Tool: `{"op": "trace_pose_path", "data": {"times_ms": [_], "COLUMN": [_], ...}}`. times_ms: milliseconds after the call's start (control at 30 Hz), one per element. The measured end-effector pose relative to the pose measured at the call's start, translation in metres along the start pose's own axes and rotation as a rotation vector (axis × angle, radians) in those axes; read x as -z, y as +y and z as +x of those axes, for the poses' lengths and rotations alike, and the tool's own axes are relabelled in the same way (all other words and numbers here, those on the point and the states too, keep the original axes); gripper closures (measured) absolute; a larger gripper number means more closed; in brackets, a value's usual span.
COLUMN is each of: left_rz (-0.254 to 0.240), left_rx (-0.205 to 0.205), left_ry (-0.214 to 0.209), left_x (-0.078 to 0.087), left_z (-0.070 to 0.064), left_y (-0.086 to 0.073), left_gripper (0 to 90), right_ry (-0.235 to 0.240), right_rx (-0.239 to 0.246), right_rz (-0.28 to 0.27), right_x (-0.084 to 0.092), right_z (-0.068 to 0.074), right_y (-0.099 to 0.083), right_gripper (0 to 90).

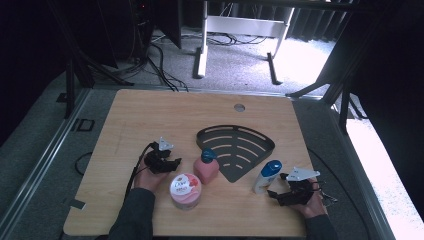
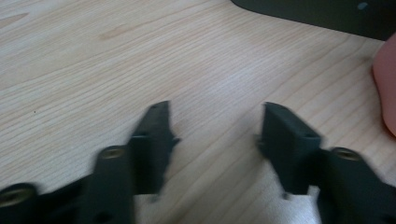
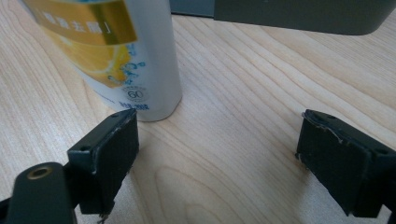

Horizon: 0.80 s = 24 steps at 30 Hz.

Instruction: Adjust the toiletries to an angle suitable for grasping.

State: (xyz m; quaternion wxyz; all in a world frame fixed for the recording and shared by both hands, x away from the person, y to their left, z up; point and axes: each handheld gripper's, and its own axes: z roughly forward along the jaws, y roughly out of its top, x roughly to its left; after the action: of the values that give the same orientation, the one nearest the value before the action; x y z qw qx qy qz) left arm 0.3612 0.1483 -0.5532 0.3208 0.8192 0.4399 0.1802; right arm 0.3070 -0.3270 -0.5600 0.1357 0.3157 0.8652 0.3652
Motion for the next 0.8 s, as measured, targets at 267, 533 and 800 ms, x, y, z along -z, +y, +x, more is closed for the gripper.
{"op": "trace_pose_path", "data": {"times_ms": [267, 533, 800], "left_rz": [-0.052, -0.131, -0.198], "left_rx": [-0.044, -0.050, -0.051], "left_ry": [0.029, -0.022, -0.097], "left_x": [0.021, 0.048, 0.072], "left_z": [-0.012, -0.015, -0.026], "left_y": [0.007, 0.011, 0.020], "left_gripper": [56.3, 82.6, 89.8], "right_ry": [0.002, 0.002, 0.001], "right_rx": [0.001, 0.001, 0.001], "right_rz": [0.000, 0.000, 0.000], "right_x": [0.000, 0.000, 0.000], "right_z": [0.000, 0.000, 0.000], "right_y": [0.000, 0.000, 0.000], "right_gripper": [12.5, 12.5, 12.5]}}
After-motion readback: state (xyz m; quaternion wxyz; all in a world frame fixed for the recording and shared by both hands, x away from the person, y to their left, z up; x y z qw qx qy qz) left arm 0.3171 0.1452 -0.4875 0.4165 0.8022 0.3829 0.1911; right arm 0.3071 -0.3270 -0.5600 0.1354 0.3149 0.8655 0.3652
